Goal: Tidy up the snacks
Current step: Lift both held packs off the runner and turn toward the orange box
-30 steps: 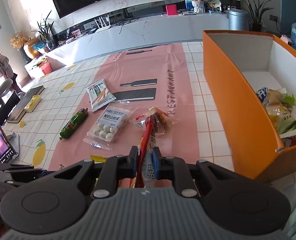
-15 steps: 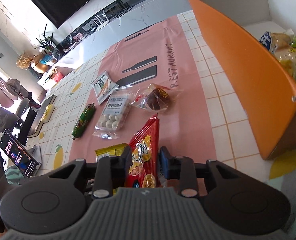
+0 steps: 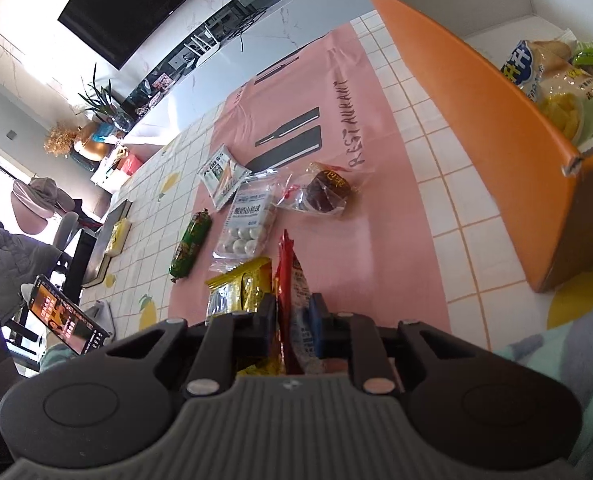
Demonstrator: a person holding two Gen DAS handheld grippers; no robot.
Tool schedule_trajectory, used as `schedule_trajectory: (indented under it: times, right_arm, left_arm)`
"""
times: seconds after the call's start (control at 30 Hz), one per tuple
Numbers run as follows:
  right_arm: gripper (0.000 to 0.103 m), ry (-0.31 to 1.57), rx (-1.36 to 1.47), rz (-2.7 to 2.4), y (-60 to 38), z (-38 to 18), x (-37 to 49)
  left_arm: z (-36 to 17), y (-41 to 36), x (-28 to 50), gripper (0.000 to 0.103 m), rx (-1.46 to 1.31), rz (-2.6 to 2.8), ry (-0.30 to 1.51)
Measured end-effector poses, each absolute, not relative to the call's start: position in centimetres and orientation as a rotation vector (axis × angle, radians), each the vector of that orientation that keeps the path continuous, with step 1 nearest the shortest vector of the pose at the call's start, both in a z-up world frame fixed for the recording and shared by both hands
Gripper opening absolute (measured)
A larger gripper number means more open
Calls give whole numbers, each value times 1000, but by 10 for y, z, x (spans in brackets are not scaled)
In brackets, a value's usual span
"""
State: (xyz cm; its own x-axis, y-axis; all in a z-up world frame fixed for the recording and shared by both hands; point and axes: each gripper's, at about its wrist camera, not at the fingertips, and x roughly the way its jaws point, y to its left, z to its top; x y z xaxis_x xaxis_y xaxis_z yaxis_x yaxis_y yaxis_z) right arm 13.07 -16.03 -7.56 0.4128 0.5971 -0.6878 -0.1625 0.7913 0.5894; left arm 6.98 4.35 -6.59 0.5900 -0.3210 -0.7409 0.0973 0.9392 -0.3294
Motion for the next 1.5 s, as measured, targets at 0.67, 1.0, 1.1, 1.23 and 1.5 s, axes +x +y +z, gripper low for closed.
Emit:
schedule_trajectory:
  times: [0.67,1.0,1.1,1.23,1.5]
  right_arm:
    - [30,1150,667,555,-156,-101,130]
    - [30,1147,609,526,-157,-101,128]
    - [29,1148,613,529,-159,-102,128]
    - [29,1147,603,543,-158,-101,128]
    - [35,1186,594,620,-149,-106,128]
  left_arm:
    - [-94,67,72,80,-464,-264,1003]
    - [-90,47,73,87,-350,-231,1010]
    - [-89,48,72,73,-363,-235,1016]
    - [-85,53,68,62,-356,-230,1016]
    - [-76,65,51,61,-317,-189,1019]
